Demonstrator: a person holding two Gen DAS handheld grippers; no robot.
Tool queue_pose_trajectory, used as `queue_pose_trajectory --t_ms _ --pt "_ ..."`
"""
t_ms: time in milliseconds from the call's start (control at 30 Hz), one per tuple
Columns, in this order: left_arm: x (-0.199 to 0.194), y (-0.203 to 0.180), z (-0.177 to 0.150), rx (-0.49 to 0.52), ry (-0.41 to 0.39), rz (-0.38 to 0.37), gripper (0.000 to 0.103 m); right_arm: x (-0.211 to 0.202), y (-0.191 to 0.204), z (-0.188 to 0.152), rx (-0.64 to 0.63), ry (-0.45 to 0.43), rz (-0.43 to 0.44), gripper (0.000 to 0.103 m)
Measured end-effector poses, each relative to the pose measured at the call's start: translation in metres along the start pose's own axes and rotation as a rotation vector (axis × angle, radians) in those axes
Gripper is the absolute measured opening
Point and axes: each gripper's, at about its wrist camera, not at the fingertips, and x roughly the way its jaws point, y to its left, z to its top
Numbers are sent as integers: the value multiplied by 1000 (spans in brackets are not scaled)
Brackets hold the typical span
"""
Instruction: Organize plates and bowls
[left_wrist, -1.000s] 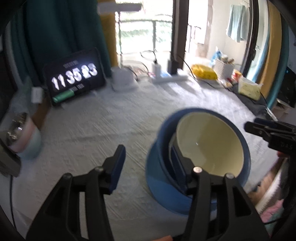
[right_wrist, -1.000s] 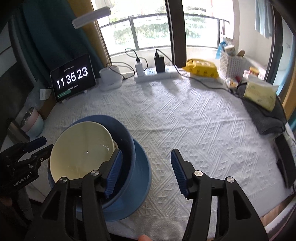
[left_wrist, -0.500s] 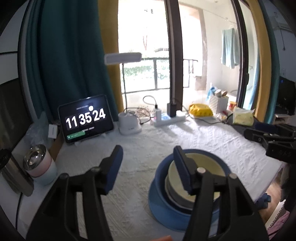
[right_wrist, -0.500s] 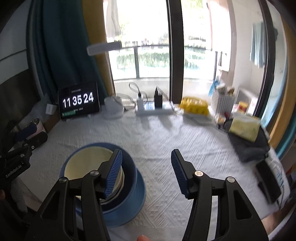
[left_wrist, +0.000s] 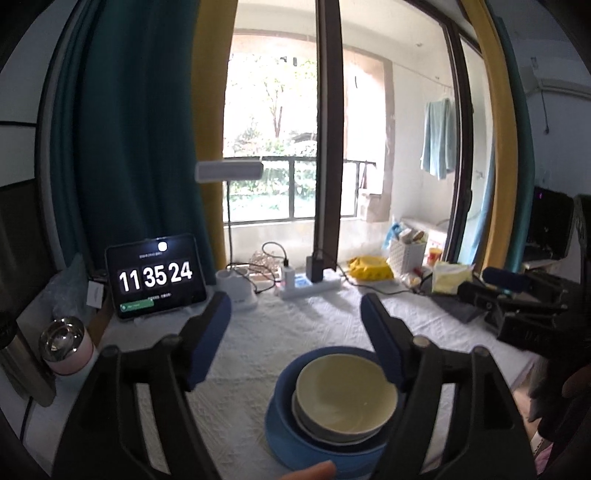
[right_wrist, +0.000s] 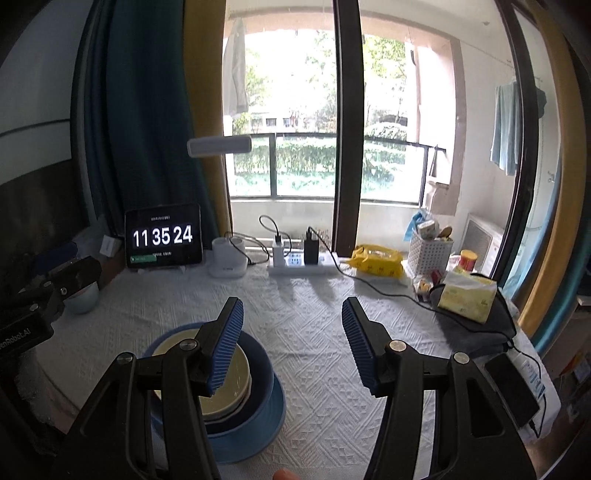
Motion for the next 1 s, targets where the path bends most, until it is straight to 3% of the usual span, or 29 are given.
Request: queue_pose_trajectory --t_ms 167,233,300,567,767,1000 --pt "-11 -2 9 -15 -35 13 75 -13 1 5 -11 -32 -7 59" --pt "-15 -2 13 -16 -47 24 80 -20 1 8 -16 -48 -10 59" --pt "-17 -2 15 -17 -50 28 91 -24 2 12 -18 -61 -11 59" --pt "-24 2 24 -29 -51 17 93 -40 4 24 -16 -106 -5 60" --pt "-34 12 34 -59 -105 40 93 -49 4 34 -9 -131 -3 60" --pt "-35 26 39 -79 -112 71 93 -56 5 43 -9 -172 -10 60"
